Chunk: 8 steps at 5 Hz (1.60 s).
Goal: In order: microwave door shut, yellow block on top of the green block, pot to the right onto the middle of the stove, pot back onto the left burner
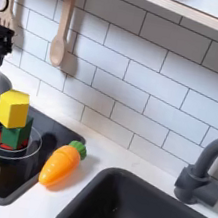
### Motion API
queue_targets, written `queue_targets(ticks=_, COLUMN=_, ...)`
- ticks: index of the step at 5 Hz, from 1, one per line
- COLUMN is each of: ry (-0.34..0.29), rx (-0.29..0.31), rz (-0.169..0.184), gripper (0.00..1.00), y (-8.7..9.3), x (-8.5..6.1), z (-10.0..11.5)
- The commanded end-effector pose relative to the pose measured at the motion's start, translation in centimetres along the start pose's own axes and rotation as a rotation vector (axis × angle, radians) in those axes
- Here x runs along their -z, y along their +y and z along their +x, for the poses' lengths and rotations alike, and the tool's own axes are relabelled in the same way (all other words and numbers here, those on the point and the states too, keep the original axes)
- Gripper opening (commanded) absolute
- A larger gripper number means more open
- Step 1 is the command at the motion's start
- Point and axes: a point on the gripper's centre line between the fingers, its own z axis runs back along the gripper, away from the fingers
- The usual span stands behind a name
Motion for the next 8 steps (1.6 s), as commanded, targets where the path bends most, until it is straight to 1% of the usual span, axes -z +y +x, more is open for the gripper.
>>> queue_targets(ticks=1, ry=0.021, rx=-0.066, rz=0.016, gripper=1.0, y=1.5, x=0.6, z=0.2)
queue_targets(ticks=2, ry=0.017, rx=-0.077, rz=0.023, gripper=1.0, y=2.0, x=0.7, z=0.2)
queue_targets(ticks=3, ry=0.015, rx=-0.067, rz=0.04, gripper=1.0, y=2.3, x=1.5, z=-0.1)
queue_targets(ticks=4, ry=0.034, rx=-0.081, rz=0.046, gripper=1.0, y=2.7, x=2.9, z=-0.1)
queue_targets(ticks=5, ry=0.043, rx=-0.071, rz=0.059, gripper=1.0, y=2.6, x=4.0, z=-0.4)
queue_targets(ticks=6, ry=0.053, rx=-0.078, rz=0.062, gripper=1.0, y=2.7, x=5.0, z=-0.5)
queue_targets(ticks=7, ry=0.032, rx=-0.077, rz=0.073, gripper=1.0, y=2.6, x=5.1, z=0.1)
queue_targets(ticks=8, ry=0.019, rx=-0.079, rz=0.076, gripper=1.0, y=2.6, x=5.0, z=0.3)
